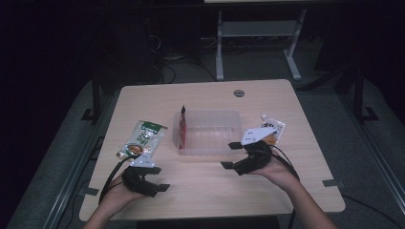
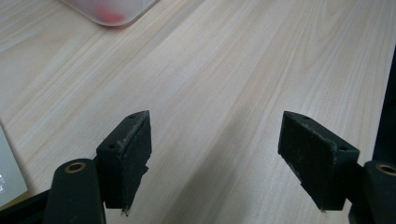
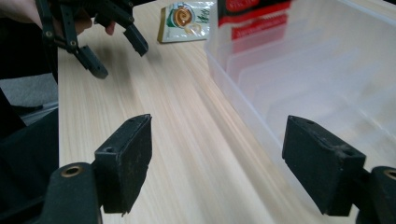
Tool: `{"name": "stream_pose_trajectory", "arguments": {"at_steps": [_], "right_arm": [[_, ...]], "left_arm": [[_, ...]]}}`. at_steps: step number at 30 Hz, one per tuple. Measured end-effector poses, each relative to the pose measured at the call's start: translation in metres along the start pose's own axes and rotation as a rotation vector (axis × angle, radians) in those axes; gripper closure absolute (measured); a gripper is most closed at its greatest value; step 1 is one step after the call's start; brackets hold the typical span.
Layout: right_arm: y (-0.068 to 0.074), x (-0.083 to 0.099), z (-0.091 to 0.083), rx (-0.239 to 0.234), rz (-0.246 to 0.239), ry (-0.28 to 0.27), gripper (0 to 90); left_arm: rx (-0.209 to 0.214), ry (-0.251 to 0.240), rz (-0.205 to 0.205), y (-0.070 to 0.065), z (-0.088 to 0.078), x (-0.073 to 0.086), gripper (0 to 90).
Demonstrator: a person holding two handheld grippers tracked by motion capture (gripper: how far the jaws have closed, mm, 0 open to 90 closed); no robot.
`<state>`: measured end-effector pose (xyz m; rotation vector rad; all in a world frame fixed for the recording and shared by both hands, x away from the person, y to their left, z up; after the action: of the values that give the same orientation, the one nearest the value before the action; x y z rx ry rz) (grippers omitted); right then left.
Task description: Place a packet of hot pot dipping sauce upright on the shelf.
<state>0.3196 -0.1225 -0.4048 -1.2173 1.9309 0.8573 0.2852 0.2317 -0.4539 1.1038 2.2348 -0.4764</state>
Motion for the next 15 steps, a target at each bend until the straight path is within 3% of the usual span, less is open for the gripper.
{"name": "stream_pose_trajectory", "arguments": {"at_steps": [6, 12, 15], "right_arm": [[0.001, 0.030, -0.017, 0.054, 0.043, -0.018, 23.2], [0.001, 0.057, -0.030, 0.107, 0.086, 0.003, 22.3], [0.001, 0.072, -0.040, 0.133, 0.122, 0.008, 22.1]], "left_arm": [[-0.013, -0.005, -0.011, 0.001, -0.001, 0.001, 25.4], [-0.020, 0.005, -0.005, 0.003, -0.003, 0.002, 25.4], [-0.028, 0.001, -0.021, 0.004, -0.004, 0.002, 25.4]]}}
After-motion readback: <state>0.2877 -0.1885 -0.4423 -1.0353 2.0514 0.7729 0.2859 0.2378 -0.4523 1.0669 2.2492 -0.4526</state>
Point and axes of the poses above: each handheld gripper's, and its own axes: z roughly forward along the jaws, x roughly out of its underside, y roughly to its left, the point moved 2 cm from there along z, roughly forward along the jaws, and after that the axes turned 6 degrees about -x, right-handed, at the moved point
